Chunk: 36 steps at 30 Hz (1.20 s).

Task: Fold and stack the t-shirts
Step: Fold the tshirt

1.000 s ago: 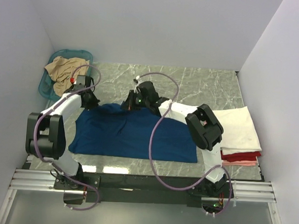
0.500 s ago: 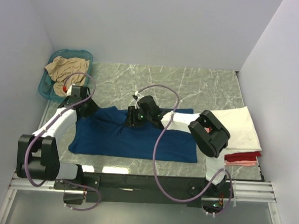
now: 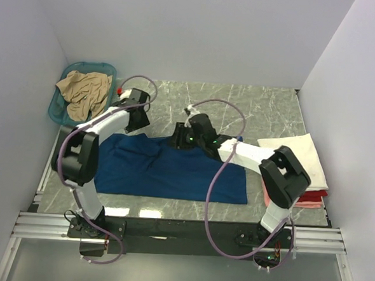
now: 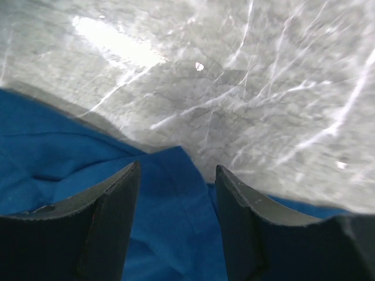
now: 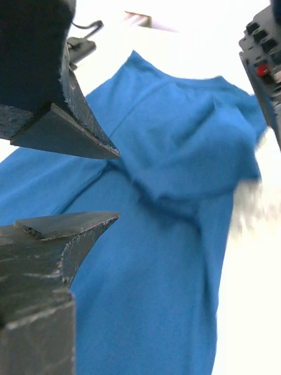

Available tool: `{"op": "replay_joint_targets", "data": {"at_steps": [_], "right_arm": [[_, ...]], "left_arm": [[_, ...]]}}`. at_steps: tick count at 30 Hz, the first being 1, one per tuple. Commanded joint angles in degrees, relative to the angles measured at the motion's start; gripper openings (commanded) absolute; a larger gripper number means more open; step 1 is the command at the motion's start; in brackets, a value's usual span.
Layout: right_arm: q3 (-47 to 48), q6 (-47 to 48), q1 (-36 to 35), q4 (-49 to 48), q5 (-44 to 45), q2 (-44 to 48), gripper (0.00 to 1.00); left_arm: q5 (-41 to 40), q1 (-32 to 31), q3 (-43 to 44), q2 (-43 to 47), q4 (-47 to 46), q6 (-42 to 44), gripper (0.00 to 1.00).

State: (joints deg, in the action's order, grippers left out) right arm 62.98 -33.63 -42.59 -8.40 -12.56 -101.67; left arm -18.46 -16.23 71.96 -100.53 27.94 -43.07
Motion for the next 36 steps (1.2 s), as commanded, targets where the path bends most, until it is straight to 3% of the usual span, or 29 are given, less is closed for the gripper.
{"op": "replay_joint_targets", "data": {"at_steps": [1,12,24,30,36], "right_arm": [[-3.21,-0.91,1.98,1.55,3.33,6.38,0.48],[-12.52,-1.79,6.72,-0.03,0.7,12.19,0.48],[-17.89,-2.5,10.51,-2.76,-3.61,15.01,0.47],[-19.56,-2.58,11.3,-3.72,-5.11,15.62,0.47],[-20.44,-2.76,12.27,-4.52,-6.95,15.45,0.47]], "left_arm": [[-7.72,-3.01,5.72,-3.44,6.06,2.29,0.6],[-18.89,-10.22,15.92,-12.4,15.2,0.8,0.61],[-20.3,-11.28,18.3,-16.8,18.9,-1.93,0.56],[-19.95,-12.07,18.65,-17.68,19.78,-3.07,0.5],[-19.86,-12.69,17.51,-16.11,20.4,-3.69,0.38]]}}
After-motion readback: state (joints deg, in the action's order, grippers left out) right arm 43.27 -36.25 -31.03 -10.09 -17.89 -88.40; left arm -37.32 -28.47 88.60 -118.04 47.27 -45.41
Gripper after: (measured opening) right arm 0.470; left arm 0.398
